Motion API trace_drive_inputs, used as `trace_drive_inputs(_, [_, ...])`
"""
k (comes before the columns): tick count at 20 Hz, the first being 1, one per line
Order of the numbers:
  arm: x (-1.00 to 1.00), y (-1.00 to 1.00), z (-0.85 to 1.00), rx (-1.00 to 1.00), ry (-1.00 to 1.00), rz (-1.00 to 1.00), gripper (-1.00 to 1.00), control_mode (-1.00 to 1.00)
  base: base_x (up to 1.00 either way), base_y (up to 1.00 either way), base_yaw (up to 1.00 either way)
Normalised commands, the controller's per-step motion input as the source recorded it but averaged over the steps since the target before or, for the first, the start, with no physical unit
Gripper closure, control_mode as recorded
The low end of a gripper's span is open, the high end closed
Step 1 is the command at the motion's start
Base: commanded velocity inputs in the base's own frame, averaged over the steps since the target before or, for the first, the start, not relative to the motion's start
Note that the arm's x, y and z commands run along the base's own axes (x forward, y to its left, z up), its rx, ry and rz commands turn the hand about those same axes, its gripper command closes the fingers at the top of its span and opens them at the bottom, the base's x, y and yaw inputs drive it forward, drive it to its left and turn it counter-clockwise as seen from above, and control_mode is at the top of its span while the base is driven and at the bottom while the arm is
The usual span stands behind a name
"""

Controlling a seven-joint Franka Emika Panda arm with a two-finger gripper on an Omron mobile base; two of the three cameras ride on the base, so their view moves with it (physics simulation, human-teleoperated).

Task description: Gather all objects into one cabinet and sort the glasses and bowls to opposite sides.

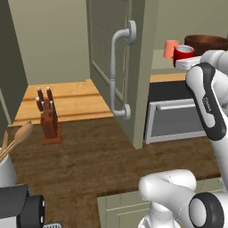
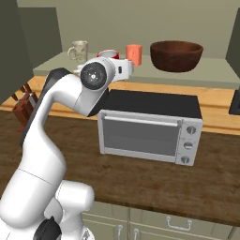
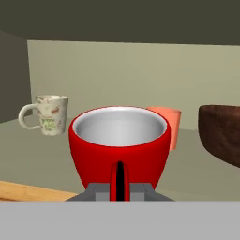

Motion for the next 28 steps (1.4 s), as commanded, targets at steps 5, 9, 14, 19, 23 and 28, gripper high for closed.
trace_drive_inputs(5, [0.0, 0.0, 0.0, 0.0, 0.0, 0.0, 1.0, 1.0, 0.31, 0.07, 0.0])
trace_drive_inputs(9, [0.0, 0.0, 0.0, 0.0, 0.0, 0.0, 1.0, 1.0, 0.2, 0.09, 0.0])
trace_drive_inputs(14, [0.07, 0.04, 0.0, 0.0, 0.01, 0.0, 1.0, -1.0, 0.17, 0.1, 0.0])
trace_drive_inputs(19, [0.47, 0.24, 0.0, 0.0, 0.03, 0.0, 1.0, -1.0, 0.0, 0.0, 0.0])
trace_drive_inputs(23, [0.58, 0.31, 0.0, 0.0, 0.1, 0.0, 1.0, -1.0, 0.0, 0.0, 0.0])
trace_drive_inputs(28, [0.56, 0.27, 0.0, 0.0, 0.11, 0.0, 1.0, -1.0, 0.0, 0.0, 0.0])
